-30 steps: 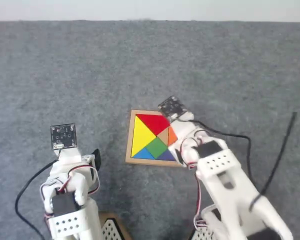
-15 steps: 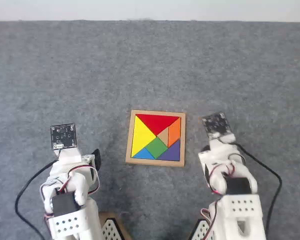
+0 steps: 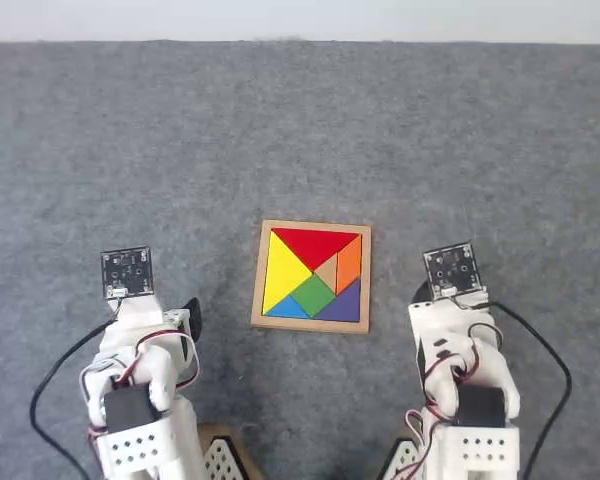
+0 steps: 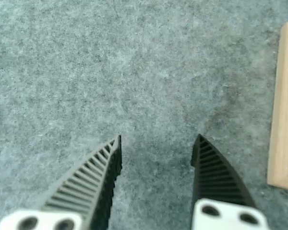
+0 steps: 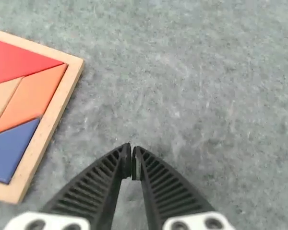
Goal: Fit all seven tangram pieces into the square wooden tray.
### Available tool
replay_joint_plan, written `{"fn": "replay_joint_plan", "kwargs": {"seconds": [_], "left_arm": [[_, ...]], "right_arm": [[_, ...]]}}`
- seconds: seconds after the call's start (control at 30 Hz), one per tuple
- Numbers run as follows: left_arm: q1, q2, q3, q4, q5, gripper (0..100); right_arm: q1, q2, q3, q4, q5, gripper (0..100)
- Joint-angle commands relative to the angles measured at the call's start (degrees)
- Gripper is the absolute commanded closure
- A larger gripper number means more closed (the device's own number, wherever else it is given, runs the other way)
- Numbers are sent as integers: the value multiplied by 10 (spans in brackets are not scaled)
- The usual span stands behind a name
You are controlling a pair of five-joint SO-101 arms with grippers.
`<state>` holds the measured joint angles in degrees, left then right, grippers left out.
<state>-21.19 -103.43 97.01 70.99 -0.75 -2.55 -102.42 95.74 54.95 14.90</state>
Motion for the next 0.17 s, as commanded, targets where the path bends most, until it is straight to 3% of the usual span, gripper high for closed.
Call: {"fn": "replay_joint_plan", "kwargs": {"seconds": [0.0, 0.13], "left_arm": [[-3, -11, -6, 3, -3, 766], [-3, -11, -6, 3, -3, 766]], "right_arm": [[2, -15, 7, 11, 5, 990], [2, -15, 7, 12, 5, 990]]}}
